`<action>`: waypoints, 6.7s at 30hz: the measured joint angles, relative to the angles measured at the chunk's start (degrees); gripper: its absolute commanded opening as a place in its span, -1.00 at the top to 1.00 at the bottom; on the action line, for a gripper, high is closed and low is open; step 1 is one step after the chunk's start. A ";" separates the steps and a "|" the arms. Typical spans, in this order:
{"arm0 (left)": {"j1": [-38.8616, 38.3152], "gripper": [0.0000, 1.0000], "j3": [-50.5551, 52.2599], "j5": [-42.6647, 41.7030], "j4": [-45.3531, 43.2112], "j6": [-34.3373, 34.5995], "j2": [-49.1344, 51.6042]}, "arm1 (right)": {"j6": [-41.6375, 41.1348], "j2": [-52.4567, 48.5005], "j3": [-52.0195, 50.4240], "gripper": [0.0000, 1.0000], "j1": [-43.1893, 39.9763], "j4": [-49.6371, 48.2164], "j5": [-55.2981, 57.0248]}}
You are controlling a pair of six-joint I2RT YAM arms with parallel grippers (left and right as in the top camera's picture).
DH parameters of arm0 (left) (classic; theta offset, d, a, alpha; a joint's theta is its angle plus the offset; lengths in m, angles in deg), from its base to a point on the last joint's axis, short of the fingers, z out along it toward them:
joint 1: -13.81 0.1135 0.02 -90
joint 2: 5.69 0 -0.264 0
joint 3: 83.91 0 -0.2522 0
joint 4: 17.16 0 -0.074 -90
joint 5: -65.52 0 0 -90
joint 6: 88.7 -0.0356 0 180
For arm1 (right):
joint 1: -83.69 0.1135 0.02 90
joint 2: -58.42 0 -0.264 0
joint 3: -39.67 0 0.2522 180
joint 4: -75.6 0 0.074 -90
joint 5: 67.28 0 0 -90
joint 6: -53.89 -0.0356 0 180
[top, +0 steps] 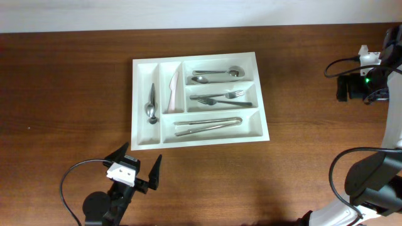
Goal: Pack container
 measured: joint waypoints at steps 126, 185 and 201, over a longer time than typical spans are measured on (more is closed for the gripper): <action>0.00 -0.99 0.11 18.86 0.31 -6.32 -0.11 | 0.83 102.16 -100.67 -0.97 22.47 -97.94 -17.70; 0.00 -0.99 0.11 18.86 0.31 -6.32 -0.11 | 0.79 105.42 -105.26 -0.97 22.47 -73.66 -17.66; 0.00 -0.98 0.11 18.86 0.31 -6.34 -0.11 | 0.81 105.42 -105.26 -0.97 22.47 -73.66 -17.66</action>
